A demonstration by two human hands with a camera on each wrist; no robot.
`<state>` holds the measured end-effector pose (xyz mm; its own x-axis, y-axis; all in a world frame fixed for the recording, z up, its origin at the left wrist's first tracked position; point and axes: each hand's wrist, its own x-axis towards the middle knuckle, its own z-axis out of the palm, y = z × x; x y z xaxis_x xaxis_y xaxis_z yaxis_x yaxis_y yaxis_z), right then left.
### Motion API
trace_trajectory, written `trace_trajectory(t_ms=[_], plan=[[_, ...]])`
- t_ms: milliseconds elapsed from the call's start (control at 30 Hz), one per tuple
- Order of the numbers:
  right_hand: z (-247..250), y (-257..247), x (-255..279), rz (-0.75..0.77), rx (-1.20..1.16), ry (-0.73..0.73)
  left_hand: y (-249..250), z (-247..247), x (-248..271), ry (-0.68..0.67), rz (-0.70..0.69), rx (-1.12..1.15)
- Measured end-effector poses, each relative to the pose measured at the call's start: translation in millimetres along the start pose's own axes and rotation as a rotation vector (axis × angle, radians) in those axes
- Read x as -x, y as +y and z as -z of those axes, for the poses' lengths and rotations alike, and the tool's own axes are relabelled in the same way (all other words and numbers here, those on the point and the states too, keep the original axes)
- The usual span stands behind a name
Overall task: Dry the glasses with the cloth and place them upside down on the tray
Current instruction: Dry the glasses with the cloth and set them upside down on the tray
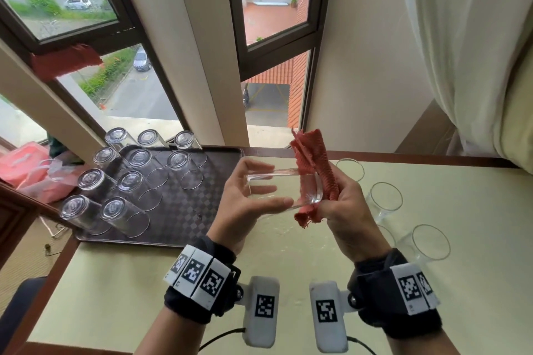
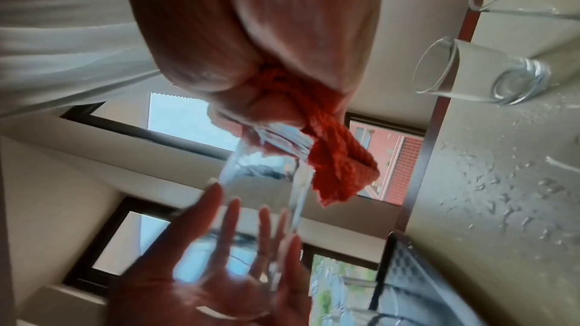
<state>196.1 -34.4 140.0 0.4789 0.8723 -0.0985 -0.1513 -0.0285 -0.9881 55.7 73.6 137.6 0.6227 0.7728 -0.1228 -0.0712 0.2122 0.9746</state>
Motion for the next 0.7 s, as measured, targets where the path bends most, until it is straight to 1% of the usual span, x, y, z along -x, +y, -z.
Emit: trace_trajectory(t_ms=[67, 133, 167, 200, 300, 367, 467, 500, 567, 633, 700], plan=[[-0.9, -1.9, -0.5, -0.001, -0.031, -0.022, 0.3, -0.8, 0.3, 0.028, -0.039, -0.021], [-1.1, -4.1, 3.6, 0.001, -0.078, -0.06, 0.6, 2.8, -1.2, 0.11, -0.043, 0.036], [-2.0, -6.7, 6.6, 0.005, -0.088, -0.077, 1.7, 5.4, -0.7, 0.129, -0.033, 0.075], [-3.3, -9.1, 8.8, 0.008, -0.084, -0.08, 3.4, 7.4, 0.4, 0.123, -0.025, 0.1], [-8.5, -11.6, 6.5, 0.013, -0.031, -0.068, 8.9, 6.9, 4.9, 0.04, -0.052, 0.085], [-12.8, -11.7, 6.9, -0.015, -0.015, -0.076, 10.4, 5.4, 4.9, 0.057, -0.08, 0.063], [-16.2, -12.1, 14.7, -0.023, 0.019, -0.104, 13.3, 9.0, 2.1, 0.142, -0.073, 0.09], [-17.1, -12.6, 16.5, -0.015, 0.021, -0.106, 14.5, 10.7, 2.6, 0.137, -0.069, 0.099], [-17.2, -11.8, 13.1, -0.003, 0.038, -0.083, 15.0, 11.0, 5.1, 0.065, -0.055, 0.095], [-17.5, -10.1, 8.2, -0.03, 0.047, -0.052, 14.5, 7.0, 8.4, 0.006, -0.065, 0.059], [-16.6, -9.9, 9.3, -0.038, 0.032, -0.06, 11.9, 4.6, 7.4, 0.055, -0.078, 0.047]])
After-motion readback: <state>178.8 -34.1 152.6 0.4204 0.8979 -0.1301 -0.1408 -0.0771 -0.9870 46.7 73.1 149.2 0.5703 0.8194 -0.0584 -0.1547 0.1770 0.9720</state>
